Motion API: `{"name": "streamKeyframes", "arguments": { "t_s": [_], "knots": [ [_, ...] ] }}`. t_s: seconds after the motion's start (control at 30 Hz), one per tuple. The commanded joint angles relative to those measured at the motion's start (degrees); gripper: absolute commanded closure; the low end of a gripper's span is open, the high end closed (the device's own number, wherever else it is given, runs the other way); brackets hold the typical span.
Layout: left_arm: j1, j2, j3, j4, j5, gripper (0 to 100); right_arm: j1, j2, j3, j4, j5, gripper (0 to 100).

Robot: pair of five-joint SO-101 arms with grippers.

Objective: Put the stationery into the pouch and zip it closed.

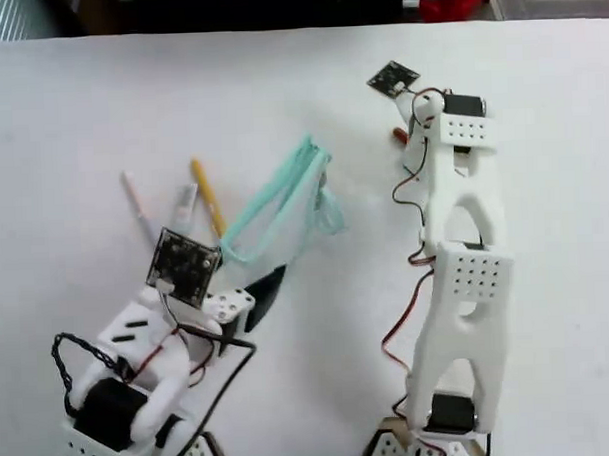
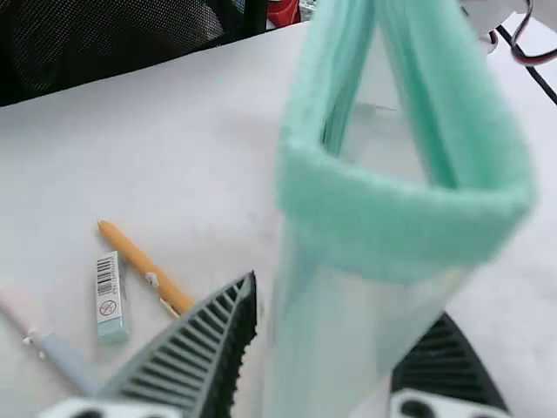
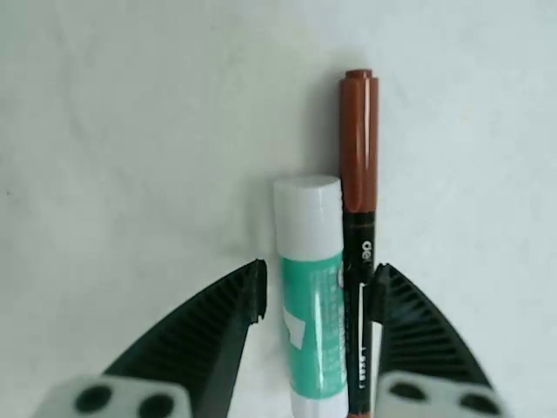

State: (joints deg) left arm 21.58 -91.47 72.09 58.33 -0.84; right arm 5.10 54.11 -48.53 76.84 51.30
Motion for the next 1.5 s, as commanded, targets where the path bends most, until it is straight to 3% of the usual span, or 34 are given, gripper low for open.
{"name": "streamKeyframes", "arguments": {
  "t_s": [0.0,0.13,0.3,0.37,0.6,0.83,1.0,1.47],
  "knots": [
    [-0.13,-0.22,0.44,-0.62,0.7,75,-0.4,1.19,-4.66,0.31,0.7,81.7],
    [-0.22,-0.22,2.64,-3.34,0.7,75,-0.75,2.24,-4.92,1.45,0.88,83.1],
    [-0.22,-0.22,3.25,-4.04,0.7,75,-0.75,2.33,-5.98,1.45,0.97,99.0],
    [-0.22,-0.22,3.25,-4.04,0.7,75,-0.4,2.15,-6.42,2.42,0.97,96.7],
    [-0.22,-0.22,3.25,-4.04,0.97,75,-0.92,-2.95,-23.82,21.93,0.44,98.0],
    [-3.03,-0.22,3.25,-4.31,1.05,75,0.04,-18.15,-27.87,22.02,-12.57,98.1],
    [-6.64,-0.22,4.84,-7.38,1.14,75,-1.98,-34.95,-21.71,22.11,-23.82,98.1],
    [-6.73,-0.22,6.68,-9.67,1.14,75,-22.2,-91.3,25.85,18.86,-24.53,98.1]
  ]
}}
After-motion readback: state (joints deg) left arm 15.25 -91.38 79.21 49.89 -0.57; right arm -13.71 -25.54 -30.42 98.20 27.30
